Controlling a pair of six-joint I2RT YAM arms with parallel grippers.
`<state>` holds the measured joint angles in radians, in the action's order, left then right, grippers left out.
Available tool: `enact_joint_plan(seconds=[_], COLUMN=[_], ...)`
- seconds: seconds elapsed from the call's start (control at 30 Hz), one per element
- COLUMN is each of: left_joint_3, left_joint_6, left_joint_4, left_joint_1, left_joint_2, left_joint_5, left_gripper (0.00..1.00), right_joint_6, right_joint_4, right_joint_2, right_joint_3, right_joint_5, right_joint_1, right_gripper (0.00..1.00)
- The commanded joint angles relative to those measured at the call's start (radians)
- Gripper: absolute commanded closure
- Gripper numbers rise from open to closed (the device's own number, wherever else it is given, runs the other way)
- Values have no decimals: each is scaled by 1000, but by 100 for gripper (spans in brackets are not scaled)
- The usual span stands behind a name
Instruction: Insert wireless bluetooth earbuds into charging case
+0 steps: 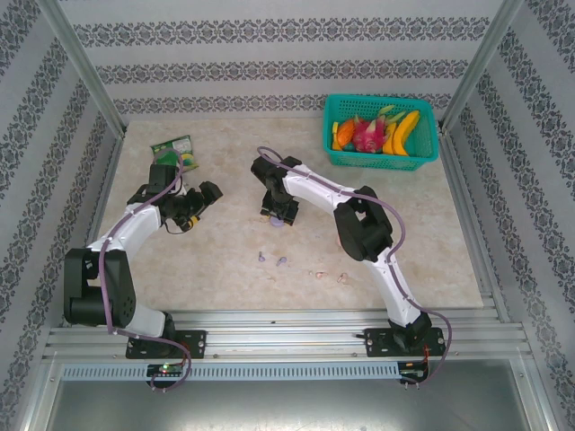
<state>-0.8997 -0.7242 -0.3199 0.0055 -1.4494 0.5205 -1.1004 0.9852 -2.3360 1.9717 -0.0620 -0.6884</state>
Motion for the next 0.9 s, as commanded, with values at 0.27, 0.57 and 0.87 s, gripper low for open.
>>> enact_joint_plan(seconds=[0.27,0.57,0.87], left_joint_3=[144,270,265], left_joint_6=[-2,9,-13], left_joint_4=[459,776,970], left_joint_1=[-115,-243,-341], left_joint_2=[54,4,-136], left_joint_5=[110,16,-46], left_gripper=[0,2,22], right_joint_6=[-31,-149,-208], right_joint_4=[-182,-345,-396], right_joint_2=[123,198,224], right_joint_3=[-99,-201,-228], right_joint_5=[-108,-199,-222], right_joint_1=[82,121,127], right_gripper=[51,51,51])
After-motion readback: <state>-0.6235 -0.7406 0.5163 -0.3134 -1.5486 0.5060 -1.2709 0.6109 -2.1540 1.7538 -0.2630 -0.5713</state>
